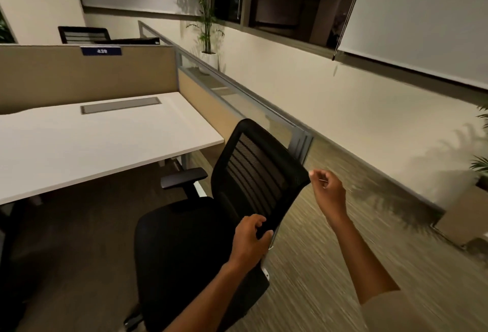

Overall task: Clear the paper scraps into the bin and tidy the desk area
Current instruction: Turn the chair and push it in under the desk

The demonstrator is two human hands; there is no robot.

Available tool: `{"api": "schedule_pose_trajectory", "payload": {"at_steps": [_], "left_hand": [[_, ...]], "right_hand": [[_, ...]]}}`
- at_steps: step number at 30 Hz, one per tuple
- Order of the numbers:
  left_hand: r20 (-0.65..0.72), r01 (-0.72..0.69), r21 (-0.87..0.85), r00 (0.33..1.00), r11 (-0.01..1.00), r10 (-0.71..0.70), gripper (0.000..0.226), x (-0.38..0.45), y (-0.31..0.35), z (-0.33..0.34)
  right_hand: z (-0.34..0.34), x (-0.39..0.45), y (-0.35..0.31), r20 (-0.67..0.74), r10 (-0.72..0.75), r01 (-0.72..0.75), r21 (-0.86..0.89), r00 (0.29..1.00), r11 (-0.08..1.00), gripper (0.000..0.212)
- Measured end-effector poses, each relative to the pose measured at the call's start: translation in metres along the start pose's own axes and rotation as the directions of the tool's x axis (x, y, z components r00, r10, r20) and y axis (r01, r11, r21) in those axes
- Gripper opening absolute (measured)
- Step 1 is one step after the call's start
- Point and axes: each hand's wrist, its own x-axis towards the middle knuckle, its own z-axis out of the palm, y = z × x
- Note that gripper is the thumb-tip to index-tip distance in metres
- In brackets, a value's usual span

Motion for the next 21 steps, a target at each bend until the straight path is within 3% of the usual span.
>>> {"api": "schedule_pose_trajectory", "payload": {"at_steps": [6,10,13,21], "left_hand": [[0.052,-0.005,0.274,0.999,0.962,-0.01,0.067,0.078,0.02,0.079],[0.045,0.042,0.451,0.997,0.892,-0.069,0.076,0.102,0.026,0.105],[0.036,0.073,0.492,0.994,0.867,-0.104,0.073,0.108,0.023,0.114],[-0.069,0.092,0.499,0.995,0.862,-0.066,0.051,0.126,0.002,0.104]], "right_hand": [[0.013,0.099,0.035,0.204,0.069,-0.037,-0.156,0.977,0.987,0.057],[0.031,0.126,0.048,0.349,0.084,0.005,-0.246,0.933,0.969,0.055],[0.042,0.118,0.052,0.411,0.085,0.021,-0.247,0.908,0.969,0.056],[0.068,0.106,0.04,0.354,0.023,0.074,-0.258,0.935,0.963,0.05]]}}
